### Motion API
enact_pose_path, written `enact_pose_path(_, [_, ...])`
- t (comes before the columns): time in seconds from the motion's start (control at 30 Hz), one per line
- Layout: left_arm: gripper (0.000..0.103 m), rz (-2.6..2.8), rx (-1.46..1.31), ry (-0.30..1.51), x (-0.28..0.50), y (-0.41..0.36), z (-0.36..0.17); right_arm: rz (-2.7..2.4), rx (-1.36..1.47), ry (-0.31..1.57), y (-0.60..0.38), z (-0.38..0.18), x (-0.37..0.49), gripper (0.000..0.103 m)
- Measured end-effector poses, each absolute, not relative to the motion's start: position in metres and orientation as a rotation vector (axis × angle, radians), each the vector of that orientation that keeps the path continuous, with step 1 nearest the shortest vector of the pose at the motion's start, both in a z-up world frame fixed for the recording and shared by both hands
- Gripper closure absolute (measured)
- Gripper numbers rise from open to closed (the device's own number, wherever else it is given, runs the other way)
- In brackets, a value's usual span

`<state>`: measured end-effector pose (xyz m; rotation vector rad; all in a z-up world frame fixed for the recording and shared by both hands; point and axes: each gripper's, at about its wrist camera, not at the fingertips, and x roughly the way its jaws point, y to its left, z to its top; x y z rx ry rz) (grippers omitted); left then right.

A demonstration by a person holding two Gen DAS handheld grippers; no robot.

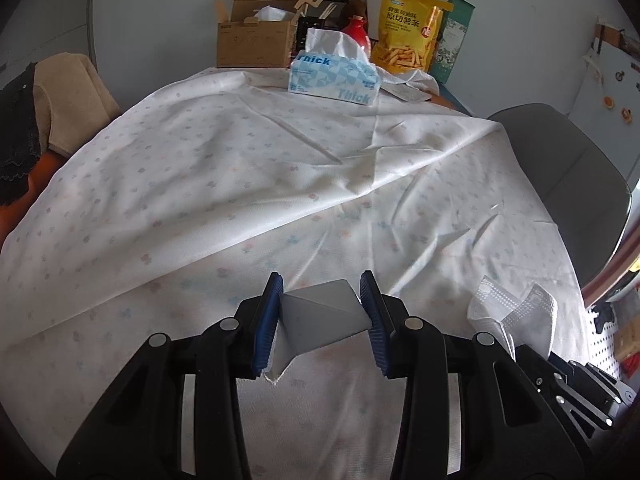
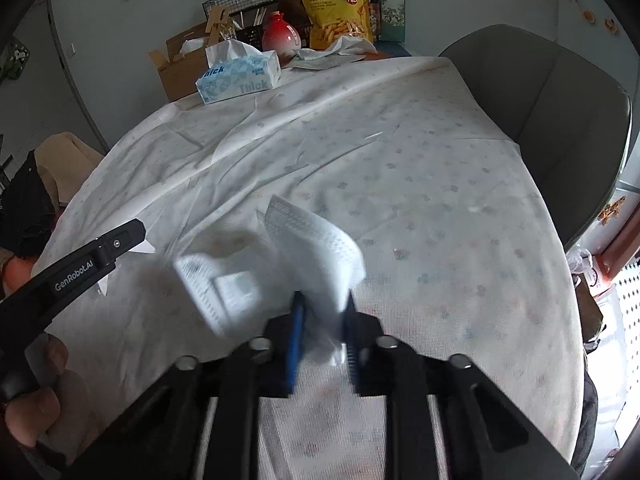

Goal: Collect trash
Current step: 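Carry the folded paper and mask wrapper in both tools over the beige bucket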

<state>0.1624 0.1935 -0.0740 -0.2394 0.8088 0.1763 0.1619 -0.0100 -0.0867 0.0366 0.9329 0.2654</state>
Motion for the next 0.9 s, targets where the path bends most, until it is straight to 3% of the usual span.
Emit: enact_pose_path(0.9, [0.063, -0.087, -0.024, 0.725, 0.184, 0.006, -0.028, 0.009, 0.136, 0.725, -0.169, -0.021, 0.139, 0.095])
